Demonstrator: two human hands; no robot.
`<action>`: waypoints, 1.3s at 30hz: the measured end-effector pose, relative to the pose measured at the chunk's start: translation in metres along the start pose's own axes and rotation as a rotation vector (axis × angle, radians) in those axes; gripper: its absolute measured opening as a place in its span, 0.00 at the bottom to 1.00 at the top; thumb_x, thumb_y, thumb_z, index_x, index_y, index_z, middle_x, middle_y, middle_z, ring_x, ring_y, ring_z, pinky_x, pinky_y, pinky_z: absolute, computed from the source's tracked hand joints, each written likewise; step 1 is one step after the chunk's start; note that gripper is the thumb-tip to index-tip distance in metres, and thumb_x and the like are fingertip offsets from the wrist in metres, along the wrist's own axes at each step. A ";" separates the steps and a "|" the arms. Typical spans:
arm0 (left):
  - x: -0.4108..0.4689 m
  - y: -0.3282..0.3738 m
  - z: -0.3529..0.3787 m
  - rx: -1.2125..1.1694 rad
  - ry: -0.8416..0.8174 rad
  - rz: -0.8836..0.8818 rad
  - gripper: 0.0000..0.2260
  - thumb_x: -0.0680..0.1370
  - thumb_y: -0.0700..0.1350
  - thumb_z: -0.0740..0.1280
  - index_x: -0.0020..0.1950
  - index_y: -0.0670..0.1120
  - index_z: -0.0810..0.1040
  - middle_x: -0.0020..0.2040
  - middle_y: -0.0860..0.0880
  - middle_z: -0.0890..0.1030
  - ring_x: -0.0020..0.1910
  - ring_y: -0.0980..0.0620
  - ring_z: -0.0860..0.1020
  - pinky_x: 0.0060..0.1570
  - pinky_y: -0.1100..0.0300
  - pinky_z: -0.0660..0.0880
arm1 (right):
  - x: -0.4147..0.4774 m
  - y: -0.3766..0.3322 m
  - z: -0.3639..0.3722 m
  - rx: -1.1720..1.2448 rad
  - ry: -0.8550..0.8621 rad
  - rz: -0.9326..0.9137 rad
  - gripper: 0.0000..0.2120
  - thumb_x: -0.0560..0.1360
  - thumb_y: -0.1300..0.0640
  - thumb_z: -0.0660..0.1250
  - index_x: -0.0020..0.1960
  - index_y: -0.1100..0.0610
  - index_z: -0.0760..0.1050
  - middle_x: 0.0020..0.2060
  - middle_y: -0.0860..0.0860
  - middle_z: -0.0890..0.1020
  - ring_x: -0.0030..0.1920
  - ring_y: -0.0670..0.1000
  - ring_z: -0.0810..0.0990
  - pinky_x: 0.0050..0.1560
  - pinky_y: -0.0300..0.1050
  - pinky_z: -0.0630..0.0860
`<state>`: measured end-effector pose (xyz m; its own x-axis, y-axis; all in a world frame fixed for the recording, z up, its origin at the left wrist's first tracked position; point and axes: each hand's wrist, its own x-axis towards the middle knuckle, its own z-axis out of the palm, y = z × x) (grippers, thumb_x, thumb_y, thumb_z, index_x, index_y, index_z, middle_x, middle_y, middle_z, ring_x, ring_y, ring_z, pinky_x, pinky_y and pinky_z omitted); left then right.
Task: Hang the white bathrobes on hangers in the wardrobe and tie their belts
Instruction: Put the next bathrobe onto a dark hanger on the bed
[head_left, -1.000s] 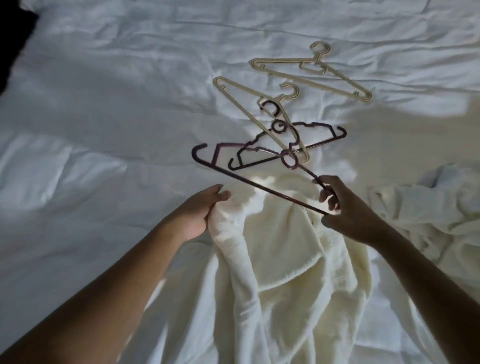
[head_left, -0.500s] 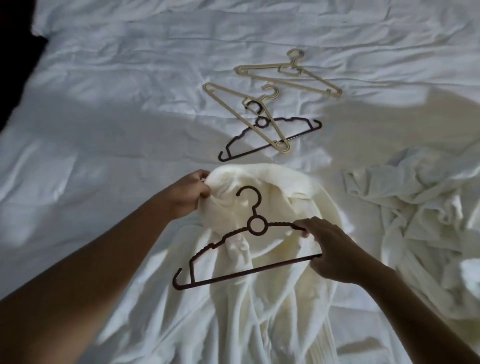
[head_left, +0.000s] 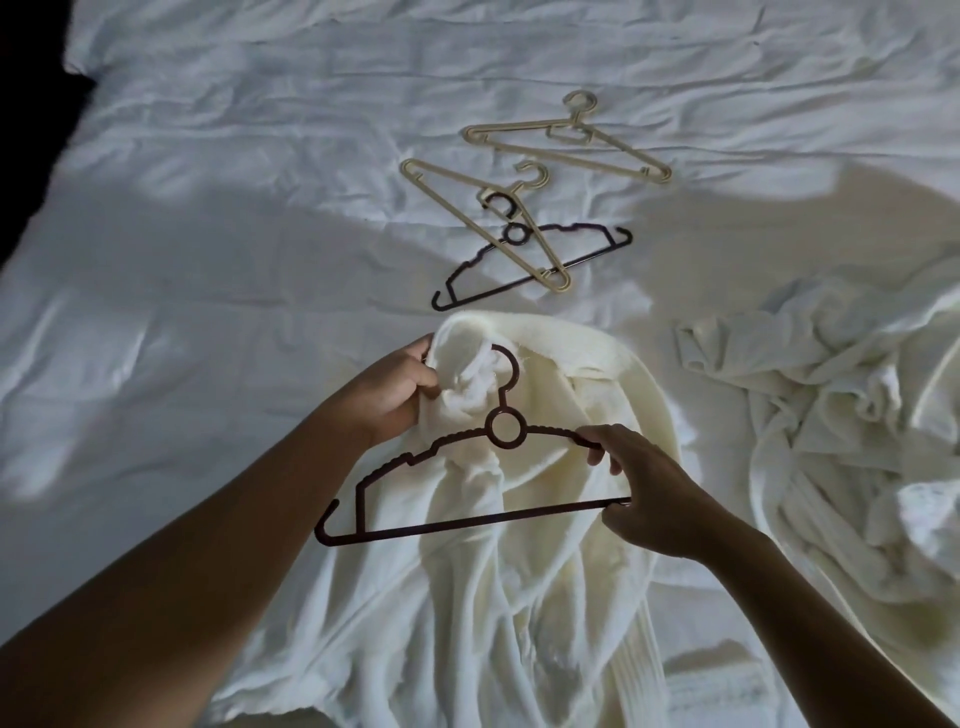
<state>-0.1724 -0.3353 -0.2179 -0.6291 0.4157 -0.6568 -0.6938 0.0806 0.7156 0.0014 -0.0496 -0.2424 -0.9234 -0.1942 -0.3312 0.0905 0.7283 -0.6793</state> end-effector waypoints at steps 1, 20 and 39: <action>-0.001 0.001 0.001 -0.001 -0.010 0.005 0.35 0.64 0.30 0.58 0.72 0.42 0.74 0.64 0.35 0.79 0.60 0.38 0.80 0.62 0.44 0.74 | 0.000 -0.001 0.000 0.005 0.002 0.000 0.41 0.64 0.66 0.69 0.72 0.40 0.64 0.53 0.34 0.71 0.54 0.44 0.73 0.46 0.34 0.68; -0.015 -0.006 0.001 -0.035 -0.144 0.019 0.17 0.79 0.40 0.66 0.68 0.40 0.78 0.60 0.37 0.81 0.57 0.38 0.80 0.59 0.46 0.75 | -0.013 -0.007 0.011 -0.005 0.055 0.013 0.42 0.64 0.65 0.70 0.72 0.38 0.63 0.54 0.34 0.71 0.54 0.44 0.73 0.47 0.36 0.71; -0.008 -0.014 0.015 0.105 0.214 0.138 0.14 0.77 0.36 0.68 0.63 0.42 0.78 0.55 0.42 0.85 0.54 0.43 0.84 0.43 0.59 0.80 | -0.026 -0.016 0.023 0.043 0.068 0.016 0.43 0.64 0.66 0.70 0.72 0.37 0.62 0.55 0.36 0.72 0.55 0.45 0.73 0.48 0.40 0.75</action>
<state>-0.1526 -0.3265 -0.2189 -0.7828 0.2293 -0.5785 -0.5632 0.1344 0.8153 0.0328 -0.0714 -0.2374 -0.9447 -0.1363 -0.2982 0.1204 0.7018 -0.7022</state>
